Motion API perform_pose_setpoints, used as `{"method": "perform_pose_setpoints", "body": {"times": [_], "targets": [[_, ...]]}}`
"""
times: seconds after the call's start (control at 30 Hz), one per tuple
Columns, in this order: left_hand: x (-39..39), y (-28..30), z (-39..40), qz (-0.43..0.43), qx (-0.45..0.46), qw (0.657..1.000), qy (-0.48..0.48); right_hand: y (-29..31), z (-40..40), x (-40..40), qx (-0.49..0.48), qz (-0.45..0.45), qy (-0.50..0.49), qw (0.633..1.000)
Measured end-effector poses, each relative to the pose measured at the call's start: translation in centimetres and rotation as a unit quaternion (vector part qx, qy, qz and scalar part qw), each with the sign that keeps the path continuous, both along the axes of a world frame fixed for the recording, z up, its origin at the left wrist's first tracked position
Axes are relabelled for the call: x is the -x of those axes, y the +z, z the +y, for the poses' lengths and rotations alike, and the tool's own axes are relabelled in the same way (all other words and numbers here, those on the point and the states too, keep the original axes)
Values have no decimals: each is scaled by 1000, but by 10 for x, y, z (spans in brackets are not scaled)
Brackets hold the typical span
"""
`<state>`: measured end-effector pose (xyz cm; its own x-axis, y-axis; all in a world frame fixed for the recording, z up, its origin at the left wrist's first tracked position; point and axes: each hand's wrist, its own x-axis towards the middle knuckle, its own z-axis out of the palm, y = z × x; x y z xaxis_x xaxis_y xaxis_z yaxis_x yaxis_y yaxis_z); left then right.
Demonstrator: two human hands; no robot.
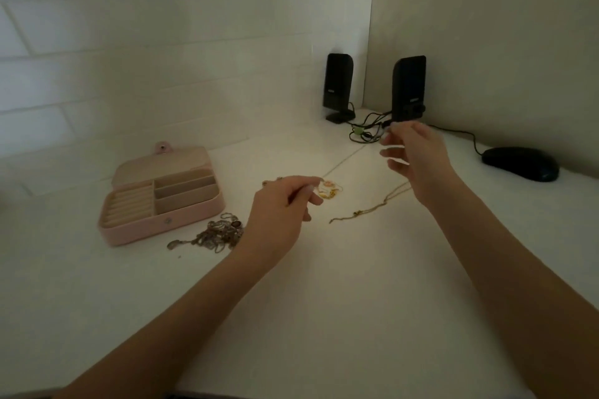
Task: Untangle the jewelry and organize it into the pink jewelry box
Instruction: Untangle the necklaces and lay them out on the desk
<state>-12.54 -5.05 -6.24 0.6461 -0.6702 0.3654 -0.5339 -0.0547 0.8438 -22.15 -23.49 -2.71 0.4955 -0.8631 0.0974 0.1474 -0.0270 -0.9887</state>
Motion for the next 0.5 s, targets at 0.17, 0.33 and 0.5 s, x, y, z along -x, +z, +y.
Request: {"method": "perform_pose_setpoints", "body": {"times": [0.17, 0.33, 0.5], "targets": [[32, -1, -19, -52, -12, 998, -31, -27, -46, 53, 126, 148, -99, 976], [51, -10, -27, -290, -156, 944, 22, -45, -68, 68, 194, 286, -127, 930], [52, -15, -21, -329, -169, 929, 16, -50, -72, 64, 210, 337, -118, 910]]}}
